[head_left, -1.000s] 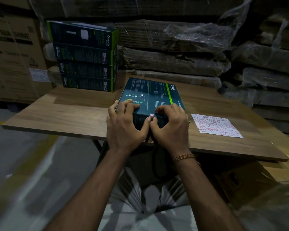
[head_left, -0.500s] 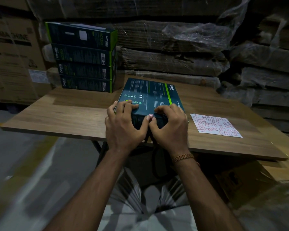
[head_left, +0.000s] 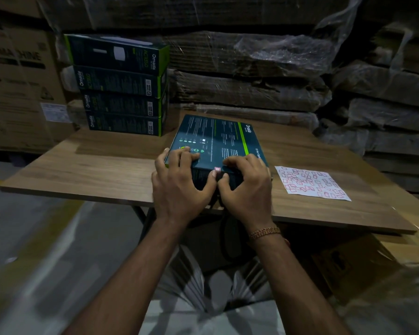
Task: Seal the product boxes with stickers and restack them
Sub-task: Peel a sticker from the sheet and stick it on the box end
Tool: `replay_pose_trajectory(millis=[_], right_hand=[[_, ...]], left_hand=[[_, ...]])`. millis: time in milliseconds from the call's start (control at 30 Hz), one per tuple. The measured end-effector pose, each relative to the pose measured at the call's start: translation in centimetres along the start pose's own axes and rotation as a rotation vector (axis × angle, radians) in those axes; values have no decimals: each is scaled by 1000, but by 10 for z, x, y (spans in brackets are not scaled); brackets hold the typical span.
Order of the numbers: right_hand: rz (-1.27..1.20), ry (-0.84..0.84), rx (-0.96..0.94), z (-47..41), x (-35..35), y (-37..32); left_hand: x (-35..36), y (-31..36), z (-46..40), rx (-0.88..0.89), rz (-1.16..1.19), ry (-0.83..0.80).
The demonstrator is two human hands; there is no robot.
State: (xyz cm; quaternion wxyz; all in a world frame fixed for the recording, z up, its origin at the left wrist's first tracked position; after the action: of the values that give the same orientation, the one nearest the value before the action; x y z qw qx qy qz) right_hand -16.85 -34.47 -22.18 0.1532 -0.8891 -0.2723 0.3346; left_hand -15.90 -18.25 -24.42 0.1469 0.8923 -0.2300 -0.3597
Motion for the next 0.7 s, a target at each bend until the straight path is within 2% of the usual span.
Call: replay_pose_trajectory(millis=[167, 300, 500, 700], right_hand=[[-25, -50, -60, 5, -5, 5], [39, -113, -110, 4, -5, 10], [96, -134, -110, 3, -5, 5], [125, -158, -57, 1, -6, -1]], left_hand=[[-1, -3, -1, 97, -16, 42], [-2, -7, 1, 228, 183, 49], [1, -4, 6, 366, 65, 55], [0, -4, 4, 349, 31, 30]])
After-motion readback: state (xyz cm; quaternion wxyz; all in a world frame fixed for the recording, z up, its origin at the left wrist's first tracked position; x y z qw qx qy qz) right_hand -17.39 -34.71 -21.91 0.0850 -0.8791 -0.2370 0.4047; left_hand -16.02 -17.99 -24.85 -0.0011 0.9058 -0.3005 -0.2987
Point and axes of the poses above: each hand's wrist, its own z-axis away from the middle knuckle, its own x-axis out of the palm, y = z × x, the point moved 2 cm from there along -z, towards the middle knuckle, and after that the axes turned 3 degrees about x, right-handed, at the moved point
